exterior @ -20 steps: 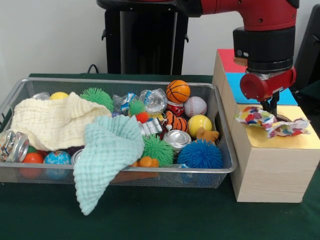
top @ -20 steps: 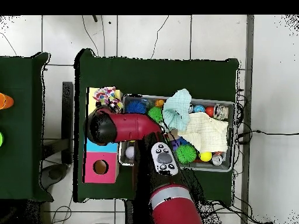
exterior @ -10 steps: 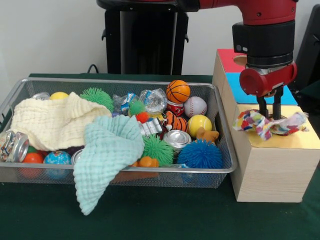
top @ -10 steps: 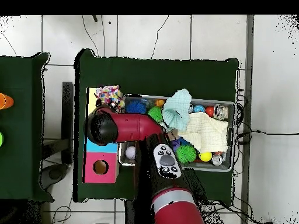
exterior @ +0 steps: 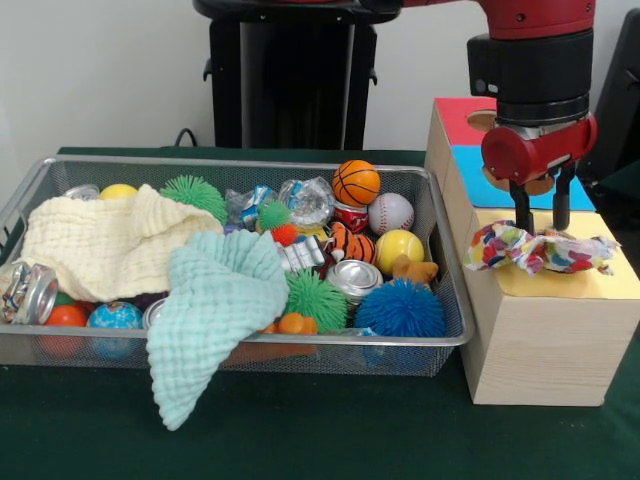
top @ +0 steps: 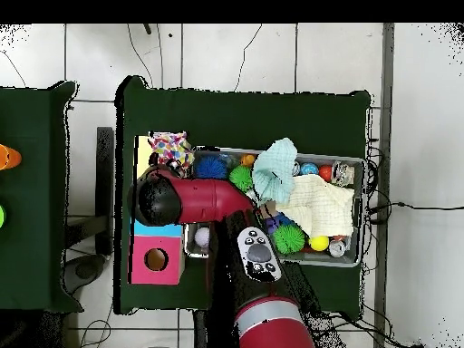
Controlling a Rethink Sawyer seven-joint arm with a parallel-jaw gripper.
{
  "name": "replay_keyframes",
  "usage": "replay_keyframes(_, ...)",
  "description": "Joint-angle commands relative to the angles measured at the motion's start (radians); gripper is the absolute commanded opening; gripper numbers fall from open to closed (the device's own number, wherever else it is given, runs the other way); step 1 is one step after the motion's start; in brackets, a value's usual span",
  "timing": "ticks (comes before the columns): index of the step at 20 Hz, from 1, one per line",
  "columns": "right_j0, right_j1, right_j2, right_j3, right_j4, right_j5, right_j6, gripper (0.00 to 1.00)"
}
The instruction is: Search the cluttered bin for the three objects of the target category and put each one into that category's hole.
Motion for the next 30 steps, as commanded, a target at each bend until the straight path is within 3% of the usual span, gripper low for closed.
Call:
replay_keyframes(1,-0.029,0.023,0.016,0.126,0.008,0.153,0.162,1.00)
replay_keyframes(9,-0.028,0.004,0.014,0.127,0.027,0.167,0.172,1.00)
replay_keyframes(14,-0.066,-0.033,0.074,0.176,0.055,0.147,0.170,1.00)
replay_keyframes(30,-0.071,-0.028,0.092,0.176,0.057,0.119,0.168,1.00)
